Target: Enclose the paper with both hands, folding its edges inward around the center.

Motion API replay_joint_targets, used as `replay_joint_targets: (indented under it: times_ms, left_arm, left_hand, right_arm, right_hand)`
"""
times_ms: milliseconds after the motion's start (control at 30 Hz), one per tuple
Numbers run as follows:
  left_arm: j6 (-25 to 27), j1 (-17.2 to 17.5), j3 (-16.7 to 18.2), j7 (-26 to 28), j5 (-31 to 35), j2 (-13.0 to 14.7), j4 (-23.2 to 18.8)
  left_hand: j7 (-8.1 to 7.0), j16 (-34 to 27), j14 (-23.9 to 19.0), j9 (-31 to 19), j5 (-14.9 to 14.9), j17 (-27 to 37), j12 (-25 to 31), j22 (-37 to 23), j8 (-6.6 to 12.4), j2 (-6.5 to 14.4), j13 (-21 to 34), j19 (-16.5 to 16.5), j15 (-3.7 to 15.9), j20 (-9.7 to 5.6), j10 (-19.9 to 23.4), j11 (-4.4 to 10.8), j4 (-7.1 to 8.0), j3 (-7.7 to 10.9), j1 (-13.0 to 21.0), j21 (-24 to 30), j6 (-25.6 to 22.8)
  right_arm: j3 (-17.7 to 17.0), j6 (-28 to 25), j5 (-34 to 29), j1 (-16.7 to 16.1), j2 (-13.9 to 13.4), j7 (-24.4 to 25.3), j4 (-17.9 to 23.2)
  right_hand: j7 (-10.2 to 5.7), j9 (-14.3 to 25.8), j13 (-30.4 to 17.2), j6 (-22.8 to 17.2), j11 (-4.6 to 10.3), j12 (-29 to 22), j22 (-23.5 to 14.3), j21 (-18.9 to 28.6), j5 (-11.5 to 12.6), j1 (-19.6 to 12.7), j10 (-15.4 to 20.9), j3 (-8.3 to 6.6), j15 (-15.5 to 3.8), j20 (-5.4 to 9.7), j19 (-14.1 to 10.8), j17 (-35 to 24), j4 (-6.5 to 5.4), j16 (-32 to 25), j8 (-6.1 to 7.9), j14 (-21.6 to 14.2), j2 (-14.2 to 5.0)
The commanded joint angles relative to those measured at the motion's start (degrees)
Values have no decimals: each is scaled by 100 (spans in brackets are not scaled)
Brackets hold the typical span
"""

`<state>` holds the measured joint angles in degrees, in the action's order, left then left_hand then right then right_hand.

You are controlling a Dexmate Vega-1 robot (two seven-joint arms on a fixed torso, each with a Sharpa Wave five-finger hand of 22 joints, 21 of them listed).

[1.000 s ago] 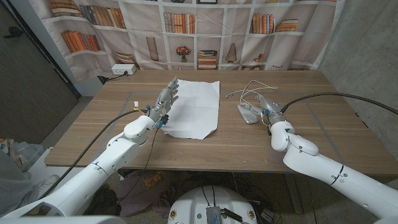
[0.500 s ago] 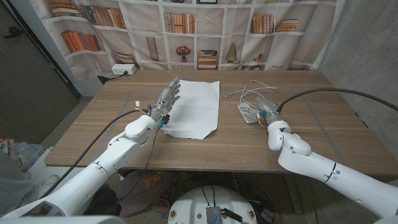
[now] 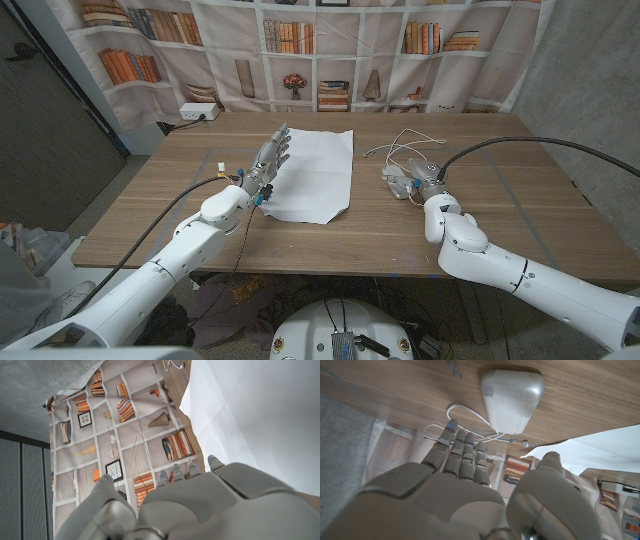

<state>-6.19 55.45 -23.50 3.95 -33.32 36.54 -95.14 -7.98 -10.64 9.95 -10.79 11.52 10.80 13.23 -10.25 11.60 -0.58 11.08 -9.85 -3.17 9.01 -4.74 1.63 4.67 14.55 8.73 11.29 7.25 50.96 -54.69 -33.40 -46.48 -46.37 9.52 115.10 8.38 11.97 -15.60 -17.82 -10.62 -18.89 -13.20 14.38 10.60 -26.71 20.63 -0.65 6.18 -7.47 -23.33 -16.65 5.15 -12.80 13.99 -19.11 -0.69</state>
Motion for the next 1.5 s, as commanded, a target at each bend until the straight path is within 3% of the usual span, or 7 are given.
replay_joint_targets:
  times_ms: [33, 167, 233, 300, 800, 1333, 1500]
  left_arm:
    - [-32, 19, 36, -45, -41, 20, 42]
    - [-50, 2, 38, -75, -52, 14, 86]
    - [-59, -10, 36, -87, -53, 8, 106]
    - [-62, -21, 32, -100, -52, 8, 120]
    - [-53, -90, 14, -141, -57, -12, 186]
    - [-26, -99, 0, -99, -33, -22, 141]
    - [-60, -62, 18, -24, -18, -47, 125]
  left_hand:
    - [-8, -50, 439, -12, 24, 6, 19, -28, 19, 5, 5, -30, 24, -43, 21, -16, -16, -27, -4, 12, -59]
    - [-5, -52, 434, -12, 24, 6, 20, -28, 20, 5, 6, -29, 26, -43, 30, -11, -15, -30, -4, 13, -66]
    - [-8, -51, 435, -12, 24, 6, 19, -28, 19, 5, 6, -28, 22, -45, 32, -15, -15, -31, -3, 14, -64]
    - [-8, -51, 434, -12, 24, 6, 21, -28, 19, 6, 6, -31, 21, -41, 39, -9, -15, -33, -3, 13, -68]
    - [-6, -47, 438, -12, 25, 6, 16, -28, 14, 8, 7, -38, 18, -38, 54, -7, -13, -44, -2, 14, -71]
    - [0, -47, 434, -12, 26, 6, 7, -28, -4, 14, 8, -36, 25, -42, 61, -8, -11, -56, -1, 19, -42]
    - [-25, -45, 433, -12, 26, 4, -11, -28, -145, 44, 9, -31, 27, -48, 62, -7, -12, -59, 18, 26, 387]
  right_arm:
    - [384, -369, -513, 267, 131, -433, -128]
    - [472, -461, -643, 325, 181, -526, -172]
    - [503, -479, -692, 338, 203, -548, -200]
    - [491, -467, -694, 323, 229, -535, -230]
    - [544, -589, -790, 401, 320, -680, -434]
    - [691, -794, -846, 473, 389, -776, -569]
    - [767, -944, -907, 521, 423, -789, -568]
  right_hand:
    - [254, -4, -28, -68, -8, -31, -27, 1, -10, 126, -38, 72, 25, -26, 84, -40, -38, -5, -17, 38, 13]
    - [233, -12, -37, -119, -8, -41, -33, 7, -5, 188, -26, 99, 38, -37, 93, -54, -64, -11, -9, 40, 25]
    - [124, -28, -57, -398, -4, -55, -49, 26, 13, 313, -28, 154, 27, -39, 110, -91, -115, -30, 68, 37, 44]
    - [124, -32, -62, -466, 7, -70, -53, 34, 18, 333, 0, 163, 19, -35, 107, -100, -123, -31, 85, 42, 46]
    - [198, -53, -84, -654, 19, -102, -69, 86, 46, 371, 47, 194, 18, -25, 64, -139, -124, -61, 105, 4, 58]
    - [342, -71, -94, -849, -91, 24, -77, 88, 75, 412, -264, 246, 84, -14, 163, -162, -118, 22, 99, 230, 96]
    - [347, -71, -95, -859, -100, 14, -76, 111, 80, 422, -239, 257, 92, -28, 120, -165, -117, -2, 86, 175, 104]
